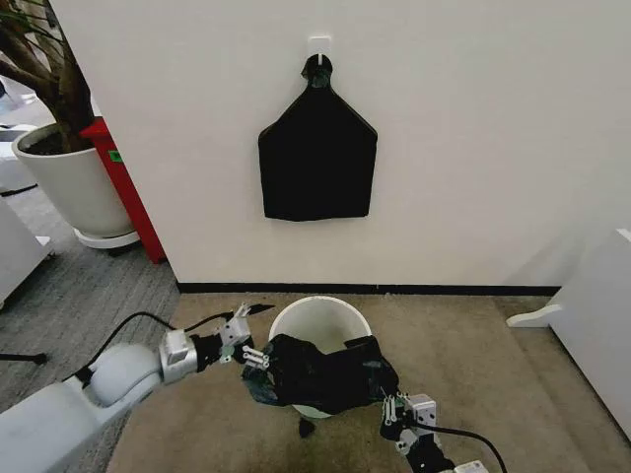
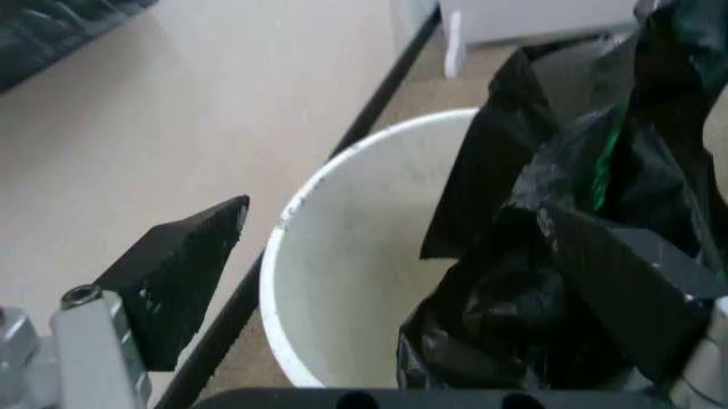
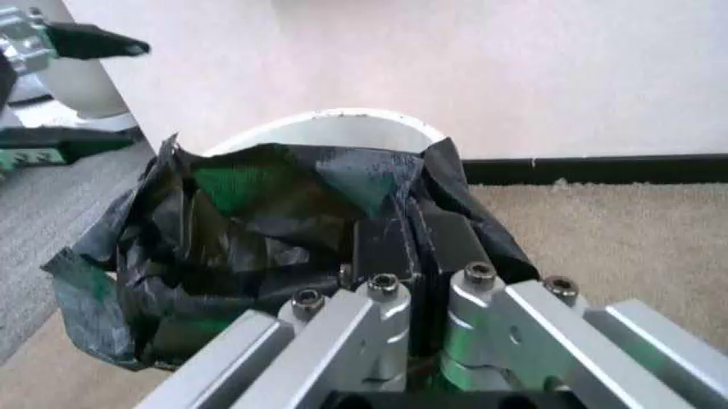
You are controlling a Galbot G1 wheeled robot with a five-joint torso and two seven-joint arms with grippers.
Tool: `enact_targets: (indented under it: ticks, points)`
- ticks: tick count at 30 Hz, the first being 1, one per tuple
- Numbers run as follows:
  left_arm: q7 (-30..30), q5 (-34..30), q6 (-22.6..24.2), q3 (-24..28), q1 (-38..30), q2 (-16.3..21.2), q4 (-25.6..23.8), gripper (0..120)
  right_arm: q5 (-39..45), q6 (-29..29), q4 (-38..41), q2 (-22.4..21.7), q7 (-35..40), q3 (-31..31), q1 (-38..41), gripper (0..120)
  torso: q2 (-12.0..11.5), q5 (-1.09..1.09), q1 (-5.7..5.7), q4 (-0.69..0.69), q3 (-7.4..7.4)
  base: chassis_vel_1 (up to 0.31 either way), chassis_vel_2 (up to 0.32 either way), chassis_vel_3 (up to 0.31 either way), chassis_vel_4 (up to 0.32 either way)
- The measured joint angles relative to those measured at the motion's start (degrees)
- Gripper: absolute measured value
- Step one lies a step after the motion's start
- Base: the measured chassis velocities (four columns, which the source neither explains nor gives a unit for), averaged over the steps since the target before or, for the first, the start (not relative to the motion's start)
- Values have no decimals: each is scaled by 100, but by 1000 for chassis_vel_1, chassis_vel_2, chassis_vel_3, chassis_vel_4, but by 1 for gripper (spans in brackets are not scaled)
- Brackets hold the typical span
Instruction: Place the garbage bag over the trash bin.
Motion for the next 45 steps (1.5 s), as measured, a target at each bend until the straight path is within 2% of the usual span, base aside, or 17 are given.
enact_targets:
  ticks: [5,7,11,16,22,23,29,31,34,36,37,39,43,45]
  points:
    - [564,246,222,368,-624,-87,331,100,92,12,33,11,2,-7,23,0,0,0,0,3,0,0,0,0,0]
    - [610,275,222,439,-734,-142,399,100,104,15,40,13,3,-7,24,0,0,-1,0,2,-1,0,0,0,0]
    - [738,306,271,914,-1133,-433,629,99,148,25,56,15,17,19,21,0,0,-2,0,0,0,0,0,0,0]
    - [1066,310,263,1389,-1452,-606,890,88,180,27,60,43,52,28,22,0,0,-2,0,0,0,0,0,0,0]
    - [1273,262,283,1728,-1700,-745,1120,65,186,36,45,103,49,-10,26,0,0,-1,0,1,0,0,0,0,0]
    - [1273,262,283,1728,-1700,-745,1120,65,186,36,45,103,49,-10,26,0,0,-1,0,1,0,0,0,0,0]
    - [1288,203,188,1828,-1873,-866,1302,36,185,59,20,98,40,-4,55,0,0,0,0,0,0,0,0,0,0]
    - [1288,202,181,1828,-1873,-865,1305,34,185,61,16,97,40,-4,61,0,0,0,0,1,0,0,0,0,0]
    - [1282,192,163,1821,-1836,-844,1301,20,206,73,6,89,40,3,91,0,0,0,0,0,0,0,0,0,0]
    - [1258,186,160,1761,-1785,-824,1272,13,235,73,8,81,46,18,122,0,0,-1,0,1,0,0,0,0,0]
    - [1258,186,160,1761,-1785,-824,1272,13,235,73,8,81,46,18,122,0,0,-1,0,1,0,0,0,0,0]
    - [1172,101,178,1615,-1683,-769,1183,3,295,72,30,48,59,44,163,0,0,-1,0,1,0,0,0,0,0]
    - [986,-47,247,1027,-1372,-633,965,0,375,52,41,-23,76,100,246,0,0,-1,0,0,0,0,0,0,0]
    - [978,-55,254,976,-1344,-624,949,0,378,51,41,-24,76,102,249,0,0,-1,0,0,0,0,0,0,0]
